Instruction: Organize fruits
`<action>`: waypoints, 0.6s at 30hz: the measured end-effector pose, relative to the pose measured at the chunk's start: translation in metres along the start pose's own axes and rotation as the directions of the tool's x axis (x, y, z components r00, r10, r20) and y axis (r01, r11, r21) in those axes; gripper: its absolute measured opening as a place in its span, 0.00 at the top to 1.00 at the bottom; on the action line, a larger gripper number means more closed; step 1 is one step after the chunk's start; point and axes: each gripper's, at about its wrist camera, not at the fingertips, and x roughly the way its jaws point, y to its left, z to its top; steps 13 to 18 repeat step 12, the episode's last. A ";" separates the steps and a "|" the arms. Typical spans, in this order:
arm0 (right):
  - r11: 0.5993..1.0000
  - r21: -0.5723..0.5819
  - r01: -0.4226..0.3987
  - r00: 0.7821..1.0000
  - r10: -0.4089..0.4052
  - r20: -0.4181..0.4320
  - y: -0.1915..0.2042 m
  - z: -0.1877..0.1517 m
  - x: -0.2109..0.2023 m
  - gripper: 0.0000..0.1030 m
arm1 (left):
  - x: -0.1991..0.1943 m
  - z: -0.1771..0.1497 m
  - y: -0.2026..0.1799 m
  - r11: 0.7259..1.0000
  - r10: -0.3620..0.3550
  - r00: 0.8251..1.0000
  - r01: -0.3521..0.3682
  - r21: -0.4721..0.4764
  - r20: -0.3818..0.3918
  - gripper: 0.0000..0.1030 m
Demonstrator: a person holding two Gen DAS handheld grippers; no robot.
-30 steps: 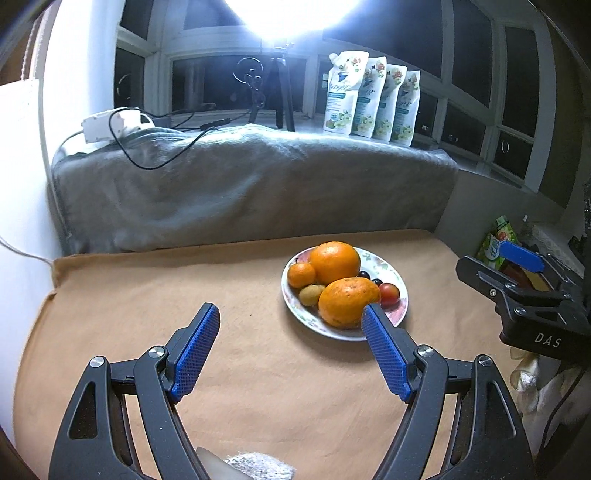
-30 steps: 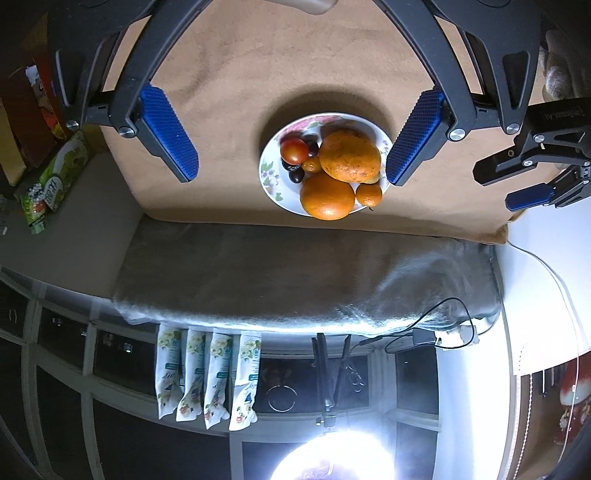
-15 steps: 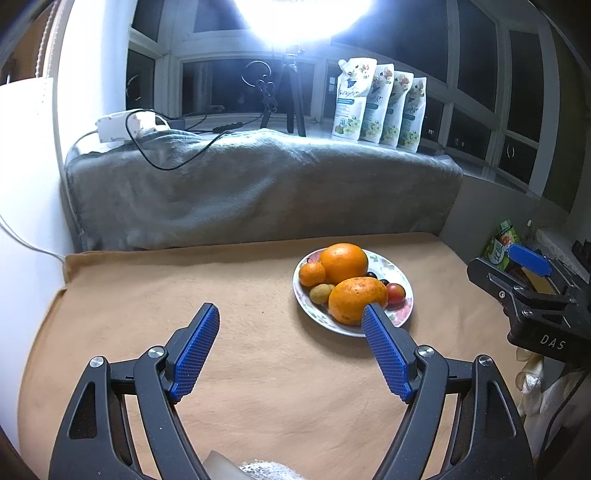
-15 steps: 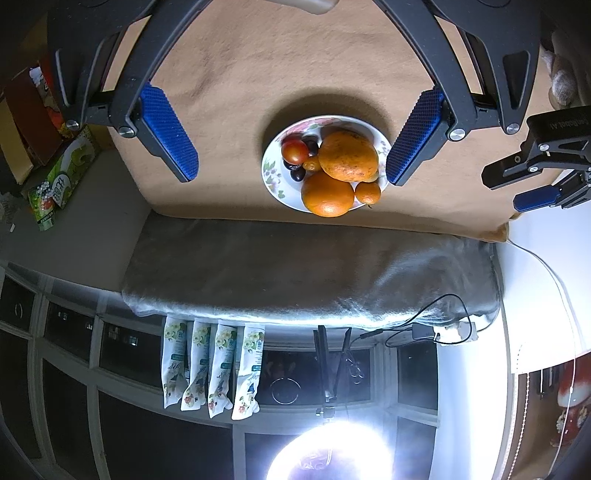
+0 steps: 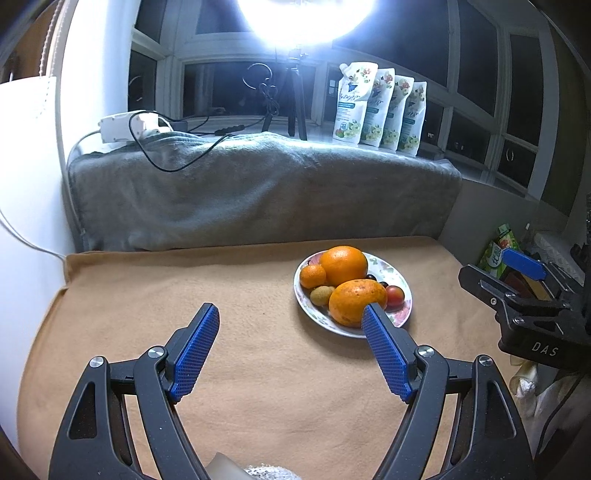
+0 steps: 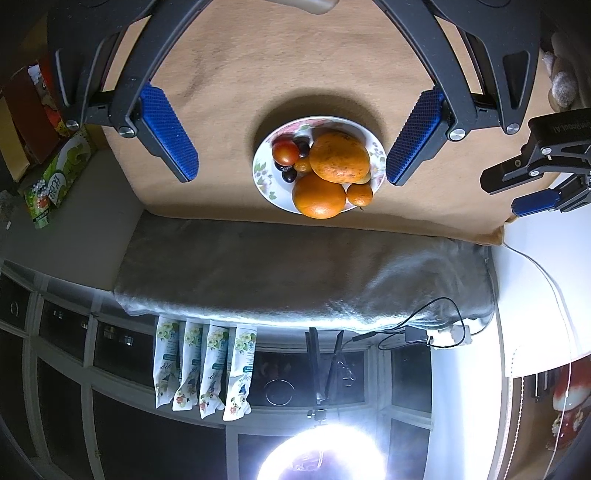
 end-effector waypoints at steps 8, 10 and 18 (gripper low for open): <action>1.000 0.002 -0.004 1.000 0.004 -0.006 0.000 -0.001 0.003 0.00 | 0.000 -0.001 0.000 1.000 -0.001 1.000 0.001 0.000 0.000 0.22; 1.000 0.001 -0.003 1.000 0.003 -0.006 0.000 -0.001 0.002 0.00 | 0.000 -0.001 0.000 1.000 -0.001 1.000 0.001 0.000 0.001 0.22; 1.000 0.002 -0.001 1.000 0.001 -0.008 0.000 -0.002 0.002 0.00 | 0.000 -0.001 0.000 1.000 0.001 1.000 -0.001 0.000 -0.001 0.22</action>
